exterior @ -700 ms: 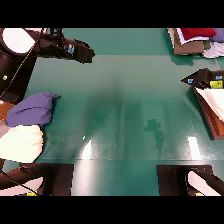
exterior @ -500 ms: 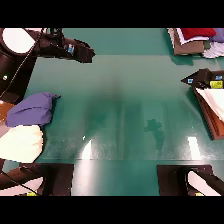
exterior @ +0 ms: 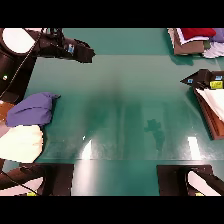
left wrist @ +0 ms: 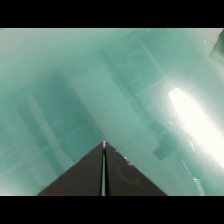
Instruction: Fold the shirts.
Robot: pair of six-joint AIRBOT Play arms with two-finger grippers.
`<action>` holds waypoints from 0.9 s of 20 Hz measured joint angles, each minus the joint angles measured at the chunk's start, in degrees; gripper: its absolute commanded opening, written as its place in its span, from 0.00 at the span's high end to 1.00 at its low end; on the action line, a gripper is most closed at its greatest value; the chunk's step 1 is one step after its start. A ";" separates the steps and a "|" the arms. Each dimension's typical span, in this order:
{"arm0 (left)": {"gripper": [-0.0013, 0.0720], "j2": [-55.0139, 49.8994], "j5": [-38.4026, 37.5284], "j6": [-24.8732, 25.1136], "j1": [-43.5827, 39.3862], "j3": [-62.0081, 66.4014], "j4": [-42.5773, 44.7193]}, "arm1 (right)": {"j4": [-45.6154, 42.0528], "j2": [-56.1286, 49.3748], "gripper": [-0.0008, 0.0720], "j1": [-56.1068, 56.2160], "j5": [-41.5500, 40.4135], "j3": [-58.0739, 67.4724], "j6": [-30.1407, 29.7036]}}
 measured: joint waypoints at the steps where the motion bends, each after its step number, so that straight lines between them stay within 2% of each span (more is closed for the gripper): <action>1: 0.95 0.00 0.00 0.00 0.00 0.00 -0.04 | 0.00 0.00 0.97 0.00 0.02 0.00 0.00; 4: 0.95 0.09 0.35 0.02 0.24 0.00 0.20 | 0.00 0.00 0.97 0.00 0.20 0.00 0.00; 7: 0.95 1.16 -4.24 -0.46 3.98 -0.13 2.32 | 0.00 0.00 0.97 0.00 0.26 0.00 0.00; 11: 0.95 5.75 -12.00 -2.10 14.62 -4.92 6.03 | 0.00 0.00 0.97 0.00 0.66 0.00 0.00; 14: 0.95 10.43 -14.78 -2.91 24.17 -12.61 9.40 | 0.00 0.02 0.97 0.00 0.74 0.00 0.00; 15: 0.92 11.45 -15.47 -3.06 27.04 -15.17 10.67 | 0.00 0.02 0.97 0.00 0.72 0.00 0.00; 16: 0.54 12.28 -16.15 -3.08 29.86 -17.94 11.74 | -0.02 0.02 0.97 0.00 0.63 0.00 -0.02; 17: 0.10 12.76 -16.87 -3.02 32.11 -20.63 12.66 | 0.00 0.02 0.97 0.00 0.37 0.00 0.00; 18: 0.06 13.18 -16.87 -2.86 33.99 -23.30 13.42 | -0.02 0.02 0.97 0.00 0.04 0.00 0.00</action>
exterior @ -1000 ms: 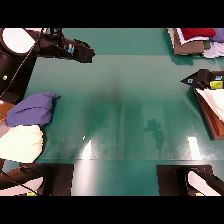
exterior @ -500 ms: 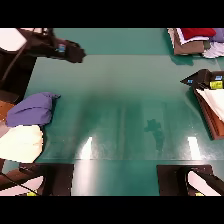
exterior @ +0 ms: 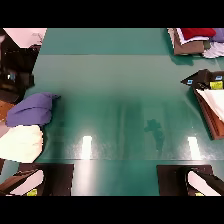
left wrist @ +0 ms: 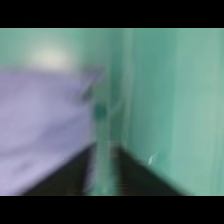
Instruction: Fold the shirts.
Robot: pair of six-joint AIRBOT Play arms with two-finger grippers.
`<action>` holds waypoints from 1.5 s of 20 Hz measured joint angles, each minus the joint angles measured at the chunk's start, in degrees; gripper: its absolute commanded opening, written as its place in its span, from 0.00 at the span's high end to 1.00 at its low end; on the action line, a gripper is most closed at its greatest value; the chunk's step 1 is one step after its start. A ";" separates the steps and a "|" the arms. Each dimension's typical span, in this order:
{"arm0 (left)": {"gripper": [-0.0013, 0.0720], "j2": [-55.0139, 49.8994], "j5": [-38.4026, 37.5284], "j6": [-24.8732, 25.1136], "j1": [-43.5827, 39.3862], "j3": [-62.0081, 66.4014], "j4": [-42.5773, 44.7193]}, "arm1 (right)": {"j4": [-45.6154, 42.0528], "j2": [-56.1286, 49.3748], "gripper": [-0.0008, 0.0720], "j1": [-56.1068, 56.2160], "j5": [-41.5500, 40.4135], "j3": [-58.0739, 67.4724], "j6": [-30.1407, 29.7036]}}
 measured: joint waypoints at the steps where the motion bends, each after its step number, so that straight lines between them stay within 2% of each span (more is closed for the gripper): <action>1: 0.07 0.33 0.52 0.09 1.77 -2.99 0.52 | 0.00 0.00 0.97 0.00 -0.22 0.00 0.00; 6: 0.08 0.94 10.80 0.42 5.55 -16.50 2.27 | 0.00 0.00 0.97 0.00 -1.22 0.00 0.00; 7: 0.35 0.96 13.18 0.20 5.84 -18.40 2.54 | 0.00 0.00 0.97 0.00 -1.42 0.00 -0.02; 8: 0.74 0.98 15.34 -0.02 6.03 -19.91 2.67 | 0.00 0.00 0.97 0.00 -1.53 0.00 -0.02; 9: 0.94 1.03 17.00 -0.11 6.12 -20.92 2.64 | 0.00 0.00 0.97 0.00 -1.55 0.00 -0.02; 11: 0.95 1.05 18.75 -0.31 6.32 -22.03 2.73 | 0.00 0.00 0.97 0.00 -1.64 0.00 -0.02; 14: 0.95 1.68 17.53 -0.48 6.43 -20.02 2.21 | 0.09 0.00 0.97 0.00 -1.77 0.02 0.00; 18: 0.95 6.86 13.90 -0.57 3.58 -8.98 0.70 | 1.51 0.00 0.97 -0.85 -1.77 2.73 0.00; 24: 0.95 12.15 4.13 -0.57 -11.30 17.29 -0.26 | 4.20 0.00 0.97 -2.29 -4.59 15.69 0.00; 30: 0.95 9.84 -0.61 -1.64 -28.81 26.73 -0.33 | 4.81 -2.91 0.97 -2.51 -5.57 29.49 0.02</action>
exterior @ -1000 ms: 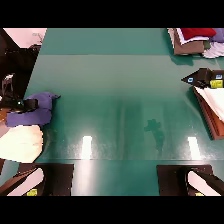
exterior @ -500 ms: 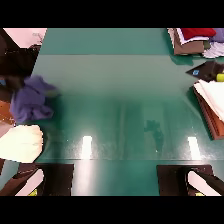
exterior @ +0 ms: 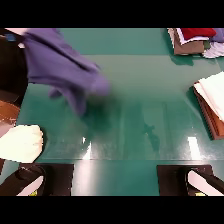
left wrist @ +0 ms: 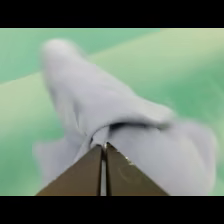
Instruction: Fold the shirts.
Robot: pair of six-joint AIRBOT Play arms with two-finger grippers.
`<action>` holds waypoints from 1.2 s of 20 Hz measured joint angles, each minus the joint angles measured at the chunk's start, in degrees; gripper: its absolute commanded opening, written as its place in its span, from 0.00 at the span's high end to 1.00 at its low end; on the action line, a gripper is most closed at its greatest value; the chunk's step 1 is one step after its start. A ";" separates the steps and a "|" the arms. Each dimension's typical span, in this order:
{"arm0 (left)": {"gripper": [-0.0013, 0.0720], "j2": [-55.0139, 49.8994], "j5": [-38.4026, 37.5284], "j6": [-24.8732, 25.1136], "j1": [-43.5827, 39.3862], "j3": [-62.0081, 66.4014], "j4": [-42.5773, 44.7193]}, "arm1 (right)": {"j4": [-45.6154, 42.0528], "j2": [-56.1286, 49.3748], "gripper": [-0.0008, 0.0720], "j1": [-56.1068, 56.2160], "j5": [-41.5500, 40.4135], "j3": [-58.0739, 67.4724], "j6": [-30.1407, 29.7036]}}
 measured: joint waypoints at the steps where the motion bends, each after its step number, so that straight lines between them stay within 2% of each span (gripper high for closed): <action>1: 0.95 -2.10 -0.94 -0.15 -3.02 0.37 -0.04 | 0.07 -0.79 0.97 -0.02 0.72 2.08 0.00; 5: 0.95 -13.40 -2.05 -0.04 -14.16 1.09 -2.05 | 0.07 -3.32 0.97 -0.02 4.42 7.41 0.31; 6: 0.73 -16.55 -1.90 0.24 -16.35 1.16 -2.49 | -0.07 -3.63 0.97 -0.02 5.20 8.00 0.35; 7: 0.30 -19.89 -1.11 0.59 -18.43 1.27 -3.26 | -0.20 -3.85 0.97 -0.02 5.66 8.46 0.44; 8: 0.13 -22.86 -0.70 0.83 -19.93 1.33 -3.98 | -0.22 -4.00 0.97 -0.02 6.19 8.81 0.48; 11: 0.15 -29.55 -0.07 1.29 -22.10 1.40 -5.42 | -0.37 -4.28 0.97 -0.02 6.86 9.31 0.52; 14: 0.15 -31.30 -0.94 2.54 -19.67 1.64 -5.16 | -0.39 -4.37 0.97 -0.02 7.19 9.51 0.55; 19: 0.15 -31.45 -4.70 4.02 -6.54 -1.07 -6.56 | -0.42 -4.39 0.97 -0.02 7.48 9.60 0.63; 24: 0.14 -31.65 -3.54 6.99 3.67 -14.88 -12.61 | -0.46 -4.39 0.97 -0.02 7.48 9.60 0.66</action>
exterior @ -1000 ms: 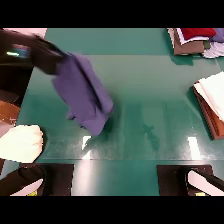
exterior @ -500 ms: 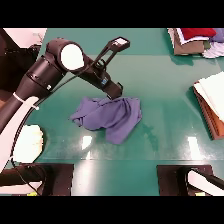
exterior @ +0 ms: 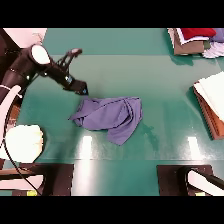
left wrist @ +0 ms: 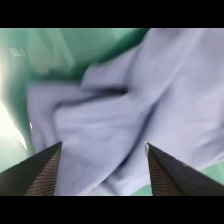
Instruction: Fold the shirts.
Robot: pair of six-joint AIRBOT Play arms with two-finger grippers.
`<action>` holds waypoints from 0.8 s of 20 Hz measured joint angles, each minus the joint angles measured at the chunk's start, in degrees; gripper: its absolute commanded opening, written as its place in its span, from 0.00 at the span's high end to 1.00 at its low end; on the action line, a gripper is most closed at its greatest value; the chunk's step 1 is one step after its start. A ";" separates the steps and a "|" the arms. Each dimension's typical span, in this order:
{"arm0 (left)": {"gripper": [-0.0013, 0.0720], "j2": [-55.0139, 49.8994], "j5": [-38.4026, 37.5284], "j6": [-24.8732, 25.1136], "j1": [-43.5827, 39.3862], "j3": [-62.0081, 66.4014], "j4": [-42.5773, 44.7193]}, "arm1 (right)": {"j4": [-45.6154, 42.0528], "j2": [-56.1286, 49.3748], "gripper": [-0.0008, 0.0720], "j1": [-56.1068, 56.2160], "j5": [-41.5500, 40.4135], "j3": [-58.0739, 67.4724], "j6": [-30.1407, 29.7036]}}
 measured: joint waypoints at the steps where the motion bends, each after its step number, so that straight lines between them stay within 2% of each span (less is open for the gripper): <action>1: 0.14 -0.02 0.42 0.81 0.94 -2.93 -0.48 | 0.00 0.00 0.97 0.00 0.00 0.00 0.00; 6: 0.15 -0.09 1.84 3.54 3.02 -12.74 -1.11 | -0.87 0.00 0.97 0.00 -0.04 0.00 -0.02; 11: 0.15 -0.09 0.98 3.87 3.45 -15.56 2.08 | -1.29 0.00 0.97 0.00 0.00 0.00 0.00; 12: 0.18 -0.09 0.68 3.69 3.48 -15.78 2.38 | -1.29 0.00 0.97 0.00 0.00 0.00 -0.02; 14: 0.71 -0.09 -0.04 3.43 3.48 -16.00 2.86 | -1.36 0.00 0.97 0.00 0.02 0.00 -0.02; 15: 0.81 -0.09 -0.55 3.37 3.48 -16.11 3.02 | -1.36 0.00 0.97 0.00 0.02 0.00 -0.02; 16: 0.81 -0.09 -1.05 3.28 3.48 -16.15 3.17 | -1.36 0.00 0.97 0.00 0.02 0.00 0.00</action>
